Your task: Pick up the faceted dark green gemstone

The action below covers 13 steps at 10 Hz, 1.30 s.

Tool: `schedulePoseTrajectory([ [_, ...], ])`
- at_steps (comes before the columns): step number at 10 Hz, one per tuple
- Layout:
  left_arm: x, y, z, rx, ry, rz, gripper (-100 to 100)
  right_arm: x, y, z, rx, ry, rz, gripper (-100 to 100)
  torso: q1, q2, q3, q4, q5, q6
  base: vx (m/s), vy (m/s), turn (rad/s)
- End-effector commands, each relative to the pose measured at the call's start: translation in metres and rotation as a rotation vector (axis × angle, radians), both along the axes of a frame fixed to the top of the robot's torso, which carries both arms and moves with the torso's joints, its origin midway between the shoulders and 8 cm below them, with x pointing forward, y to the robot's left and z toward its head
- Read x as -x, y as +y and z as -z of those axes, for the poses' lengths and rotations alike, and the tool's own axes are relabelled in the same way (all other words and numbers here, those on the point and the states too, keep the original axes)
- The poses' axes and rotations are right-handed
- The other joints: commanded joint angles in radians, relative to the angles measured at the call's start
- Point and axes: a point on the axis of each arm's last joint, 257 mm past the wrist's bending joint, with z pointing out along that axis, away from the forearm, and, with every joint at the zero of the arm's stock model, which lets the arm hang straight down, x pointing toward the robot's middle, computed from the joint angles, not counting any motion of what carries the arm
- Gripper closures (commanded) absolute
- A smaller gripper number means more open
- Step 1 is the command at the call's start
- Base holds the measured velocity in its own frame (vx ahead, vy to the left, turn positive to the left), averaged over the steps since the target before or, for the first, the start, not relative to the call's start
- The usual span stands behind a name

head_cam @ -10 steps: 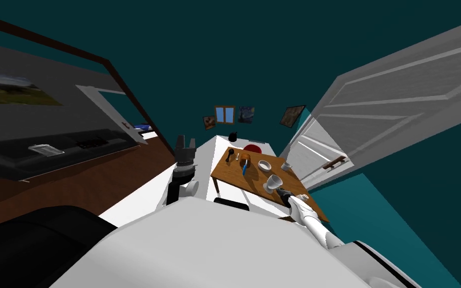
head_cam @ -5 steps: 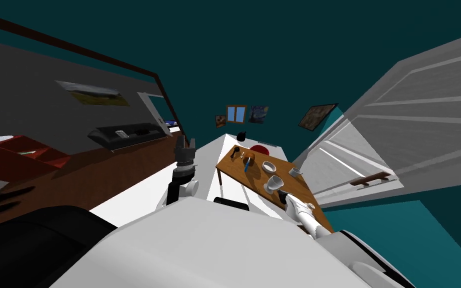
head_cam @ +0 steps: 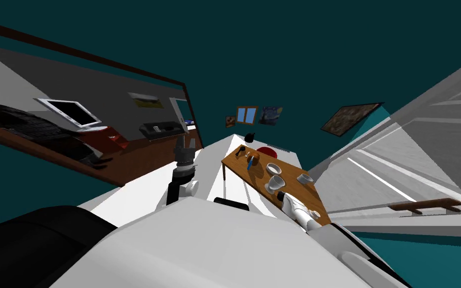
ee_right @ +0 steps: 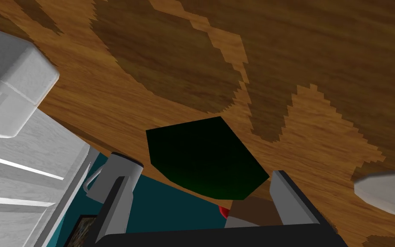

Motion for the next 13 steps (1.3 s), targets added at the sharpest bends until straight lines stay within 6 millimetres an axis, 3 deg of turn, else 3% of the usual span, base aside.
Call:
schedulePoseTrajectory([
  [1,0.0,0.0,0.0,0.0,0.0,0.0,0,0.005,-0.002,0.001,0.0,-0.005,0.062,-100,0.0,0.0,0.0,0.0,0.0,0.0,-0.136,-0.079,0.446],
  [4,0.0,0.0,0.0,0.0,0.0,0.0,0,0.021,-0.006,0.003,0.009,0.002,0.176,-100,0.0,0.004,0.002,0.001,0.0,0.0,-0.195,-0.087,0.368],
  [6,0.0,0.0,0.0,0.0,0.0,0.0,0,0.02,-0.006,0.002,0.009,0.004,0.167,-100,0.0,0.0,0.0,0.0,0.0,0.0,-0.087,-0.042,0.11],
  [7,0.0,0.0,0.0,0.0,0.0,0.0,0,0.02,-0.006,0.002,0.009,0.003,0.17,100,0.002,-0.004,-0.002,-0.001,0.0,0.001,-0.011,-0.005,-0.003],
  [11,0.0,0.0,0.0,0.0,0.0,0.0,0,0.021,-0.007,0.002,0.012,0.006,0.169,100,0.003,-0.008,-0.005,-0.002,0.0,0.001,0.0,0.0,0.0],
  [12,0.0,0.0,0.0,0.0,0.0,0.0,0,0.021,-0.007,0.002,0.012,0.006,0.169,0,0.003,-0.008,-0.005,-0.002,0.0,0.001,0.0,0.0,0.0],
  [13,0.0,0.0,0.0,0.0,0.0,0.0,0,0.014,-0.005,0.002,0.005,0.002,0.121,100,0.003,-0.008,-0.005,-0.002,0.0,0.001,0.134,0.024,-0.343],
])
